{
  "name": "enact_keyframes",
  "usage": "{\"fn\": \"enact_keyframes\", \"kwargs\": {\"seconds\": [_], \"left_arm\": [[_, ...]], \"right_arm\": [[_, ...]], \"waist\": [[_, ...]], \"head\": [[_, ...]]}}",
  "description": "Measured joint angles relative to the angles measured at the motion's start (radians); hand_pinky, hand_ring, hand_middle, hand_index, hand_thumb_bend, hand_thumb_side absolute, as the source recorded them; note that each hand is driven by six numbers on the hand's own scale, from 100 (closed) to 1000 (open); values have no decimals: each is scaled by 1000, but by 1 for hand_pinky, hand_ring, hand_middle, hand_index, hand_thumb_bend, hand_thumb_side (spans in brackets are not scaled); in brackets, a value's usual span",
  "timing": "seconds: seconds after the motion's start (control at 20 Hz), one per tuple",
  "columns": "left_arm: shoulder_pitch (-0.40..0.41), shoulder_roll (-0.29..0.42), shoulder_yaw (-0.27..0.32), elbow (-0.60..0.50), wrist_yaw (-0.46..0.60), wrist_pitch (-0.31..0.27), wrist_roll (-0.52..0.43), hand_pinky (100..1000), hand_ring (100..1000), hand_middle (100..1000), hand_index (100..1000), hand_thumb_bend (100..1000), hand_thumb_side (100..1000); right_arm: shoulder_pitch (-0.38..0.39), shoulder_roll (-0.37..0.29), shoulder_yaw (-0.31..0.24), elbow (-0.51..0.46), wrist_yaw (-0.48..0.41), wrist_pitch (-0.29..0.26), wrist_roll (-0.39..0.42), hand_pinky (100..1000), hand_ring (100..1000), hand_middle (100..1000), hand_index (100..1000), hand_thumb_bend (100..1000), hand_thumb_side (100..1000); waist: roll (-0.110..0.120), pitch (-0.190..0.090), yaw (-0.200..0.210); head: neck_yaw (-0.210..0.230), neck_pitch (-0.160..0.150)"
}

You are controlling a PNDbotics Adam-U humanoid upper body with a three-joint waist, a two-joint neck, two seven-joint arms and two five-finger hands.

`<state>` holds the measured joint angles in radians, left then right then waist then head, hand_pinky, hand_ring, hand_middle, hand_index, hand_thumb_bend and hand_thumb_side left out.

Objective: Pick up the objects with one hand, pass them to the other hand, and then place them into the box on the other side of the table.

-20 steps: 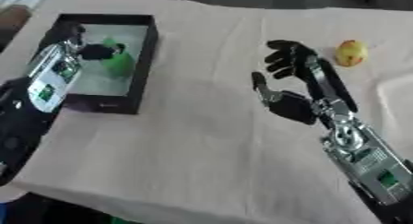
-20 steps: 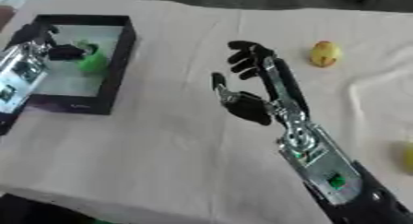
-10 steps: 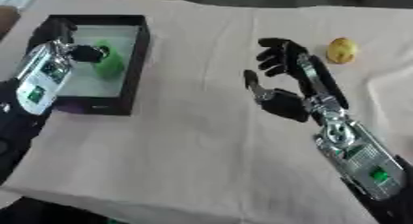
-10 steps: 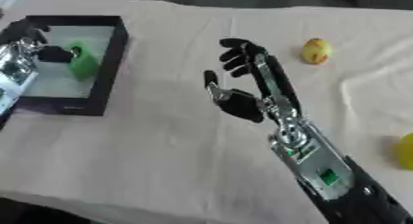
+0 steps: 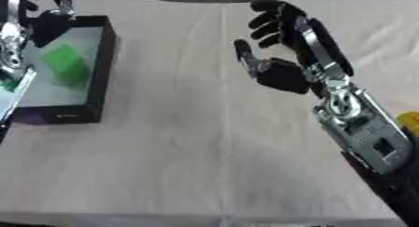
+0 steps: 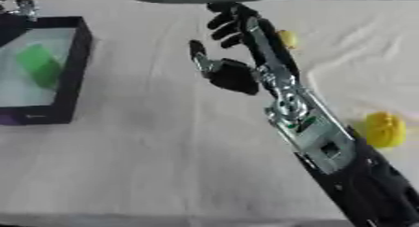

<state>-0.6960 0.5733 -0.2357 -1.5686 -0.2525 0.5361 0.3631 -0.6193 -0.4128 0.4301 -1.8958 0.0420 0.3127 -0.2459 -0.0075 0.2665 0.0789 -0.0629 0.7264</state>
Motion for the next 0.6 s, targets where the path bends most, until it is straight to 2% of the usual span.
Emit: {"fn": "enact_keyframes", "kwargs": {"seconds": [0.2, 0.4, 0.6], "left_arm": [[30, -17, 2, -38, 98, -89, 94, 646, 685, 657, 791, 100, 560], [51, -27, 2, -67, 141, -124, 135, 643, 682, 652, 788, 100, 567], [66, -27, 2, -94, 151, -139, 146, 642, 680, 647, 786, 100, 569]], "right_arm": [[16, -27, -18, -50, -2, 51, 42, 662, 697, 673, 818, 279, 192], [41, -86, -42, -77, 2, 93, 112, 682, 715, 688, 824, 310, 205], [91, -173, -85, -83, 14, 101, 215, 701, 729, 700, 830, 327, 220]], "waist": [[-1, -1, -7], [-9, -2, -14], [-16, -3, -22]], "head": [[-22, 0], [-30, 0], [-31, 0]]}}
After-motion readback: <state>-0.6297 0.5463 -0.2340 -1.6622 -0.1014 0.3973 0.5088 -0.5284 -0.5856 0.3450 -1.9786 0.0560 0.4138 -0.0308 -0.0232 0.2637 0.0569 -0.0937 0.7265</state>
